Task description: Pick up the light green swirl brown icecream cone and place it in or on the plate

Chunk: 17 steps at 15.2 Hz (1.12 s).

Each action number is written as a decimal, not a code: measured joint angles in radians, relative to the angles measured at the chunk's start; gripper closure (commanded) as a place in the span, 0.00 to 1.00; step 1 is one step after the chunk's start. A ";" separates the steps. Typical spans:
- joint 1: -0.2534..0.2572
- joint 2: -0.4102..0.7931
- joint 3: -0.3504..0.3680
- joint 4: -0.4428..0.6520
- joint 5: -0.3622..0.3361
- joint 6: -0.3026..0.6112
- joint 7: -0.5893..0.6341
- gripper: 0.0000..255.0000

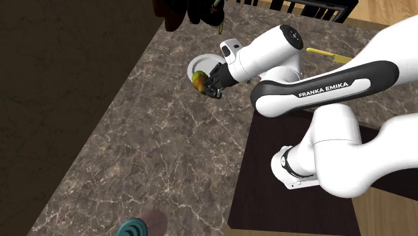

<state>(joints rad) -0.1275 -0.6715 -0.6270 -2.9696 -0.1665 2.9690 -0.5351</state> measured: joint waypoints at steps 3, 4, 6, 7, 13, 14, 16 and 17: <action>0.000 0.000 0.000 0.000 0.000 0.000 0.000 1.00; 0.000 0.000 0.000 0.000 0.000 0.000 0.000 1.00; 0.000 0.000 0.000 0.000 0.000 0.000 0.000 1.00; 0.000 0.000 0.000 0.000 0.000 0.000 0.000 1.00; -0.153 0.117 0.227 0.083 0.034 -0.085 0.322 0.00; -0.200 0.165 0.296 0.132 0.029 -0.126 0.334 0.00; -0.297 0.237 0.416 0.202 0.041 -0.229 0.531 0.00; -0.289 0.231 0.406 0.201 0.033 -0.222 0.515 0.00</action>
